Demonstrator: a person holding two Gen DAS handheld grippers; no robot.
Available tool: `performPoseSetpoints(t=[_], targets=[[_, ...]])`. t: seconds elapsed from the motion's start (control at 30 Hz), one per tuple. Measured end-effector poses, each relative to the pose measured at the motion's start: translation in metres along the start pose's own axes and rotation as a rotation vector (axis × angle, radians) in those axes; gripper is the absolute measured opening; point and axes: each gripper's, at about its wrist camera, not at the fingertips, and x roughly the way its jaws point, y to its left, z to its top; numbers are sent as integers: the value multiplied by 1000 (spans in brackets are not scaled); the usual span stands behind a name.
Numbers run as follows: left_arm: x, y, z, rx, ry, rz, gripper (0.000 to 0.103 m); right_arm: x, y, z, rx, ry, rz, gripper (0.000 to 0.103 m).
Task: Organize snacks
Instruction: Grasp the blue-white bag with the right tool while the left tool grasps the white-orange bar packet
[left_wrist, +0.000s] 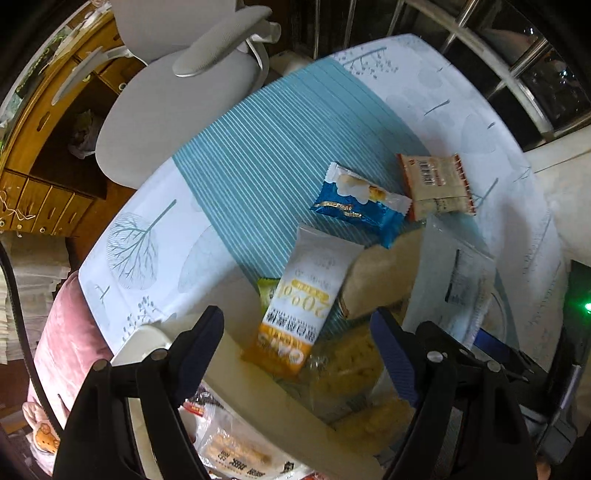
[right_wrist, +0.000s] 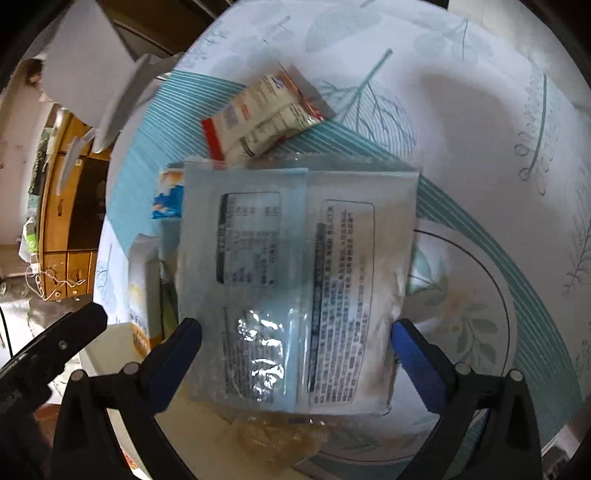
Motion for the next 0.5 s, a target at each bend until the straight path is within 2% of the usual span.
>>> performPoseSetpoints(t=[0.3,0.5], targets=[[37,-8,21,3,78,17,76,12,8,9,1,18,-37,103],[56,-12,31,-4,119,27,61,16,14,7,-37,24,-98,103]])
